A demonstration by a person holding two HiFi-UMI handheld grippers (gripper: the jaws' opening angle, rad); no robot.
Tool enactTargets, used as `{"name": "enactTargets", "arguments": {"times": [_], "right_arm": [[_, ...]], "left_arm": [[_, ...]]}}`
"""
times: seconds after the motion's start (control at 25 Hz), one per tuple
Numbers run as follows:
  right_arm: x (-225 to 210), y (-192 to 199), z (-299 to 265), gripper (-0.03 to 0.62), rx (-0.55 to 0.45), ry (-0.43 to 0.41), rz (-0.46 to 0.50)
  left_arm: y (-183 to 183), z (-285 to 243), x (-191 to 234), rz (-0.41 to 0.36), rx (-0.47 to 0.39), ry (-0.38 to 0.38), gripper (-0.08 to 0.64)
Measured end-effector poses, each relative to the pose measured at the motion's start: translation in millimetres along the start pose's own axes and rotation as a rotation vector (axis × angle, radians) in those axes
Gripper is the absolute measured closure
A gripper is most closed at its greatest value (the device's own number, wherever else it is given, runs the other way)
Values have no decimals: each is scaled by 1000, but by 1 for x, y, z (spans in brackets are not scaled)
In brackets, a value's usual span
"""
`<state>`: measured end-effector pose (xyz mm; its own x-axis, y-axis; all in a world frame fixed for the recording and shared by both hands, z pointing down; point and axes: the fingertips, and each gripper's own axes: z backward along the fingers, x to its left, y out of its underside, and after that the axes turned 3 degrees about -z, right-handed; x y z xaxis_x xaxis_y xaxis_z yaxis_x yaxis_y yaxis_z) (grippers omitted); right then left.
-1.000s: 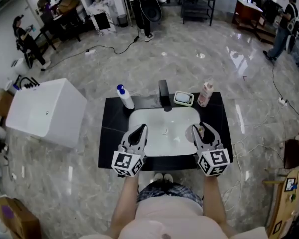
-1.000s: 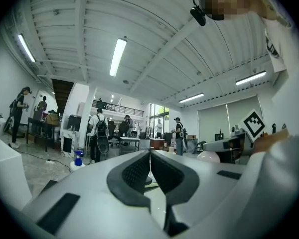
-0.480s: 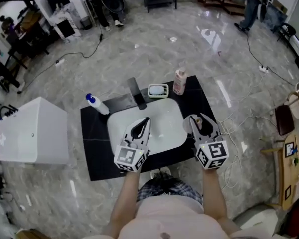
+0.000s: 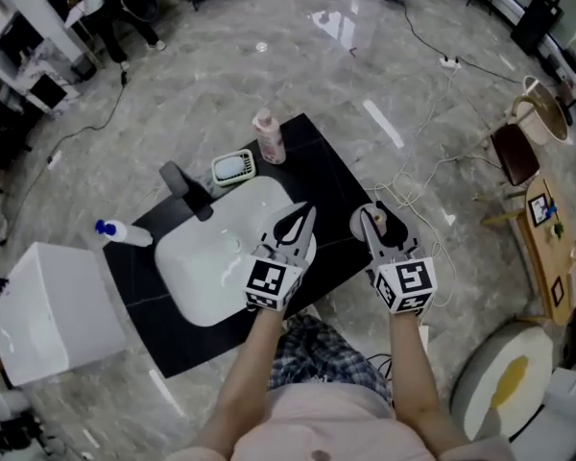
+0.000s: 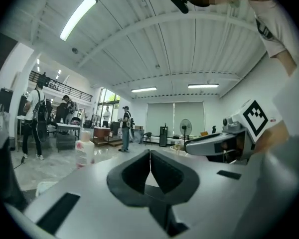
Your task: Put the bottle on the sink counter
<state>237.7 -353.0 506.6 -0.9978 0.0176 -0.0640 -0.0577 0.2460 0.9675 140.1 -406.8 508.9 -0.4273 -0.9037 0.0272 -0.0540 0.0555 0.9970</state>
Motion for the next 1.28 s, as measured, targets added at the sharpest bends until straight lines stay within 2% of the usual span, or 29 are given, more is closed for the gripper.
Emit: {"name": "enactTargets", "arguments": {"times": [0.24,0.64,0.88,1.12,1.16,1.2,1.24,1.28], "right_arm": [[-50,44,-2,453,42,64,-14],[-86,113,-6,451,60,131,-57],[-95,138,-16,450,51,132,-51],[-96,137,-19,442,31,112,-29],[-96,137,-18,418,31,114,-34],[-96,137,-17,333,29,117,-43],[-97,136,-15,275,22,121,-56],[-98,136,-14,245,14,123,-73]], "left_arm": [[42,-62,-41,28,40,59,532],[101,-96,-76,43,93,80,532],[124,-102,-76,55,103,63,532],[128,-107,-80,58,100,60,532],[128,-107,-82,57,100,62,532],[128,-107,-84,57,100,64,532],[128,-107,-85,57,100,65,532],[129,-107,-85,57,99,65,532]]}}
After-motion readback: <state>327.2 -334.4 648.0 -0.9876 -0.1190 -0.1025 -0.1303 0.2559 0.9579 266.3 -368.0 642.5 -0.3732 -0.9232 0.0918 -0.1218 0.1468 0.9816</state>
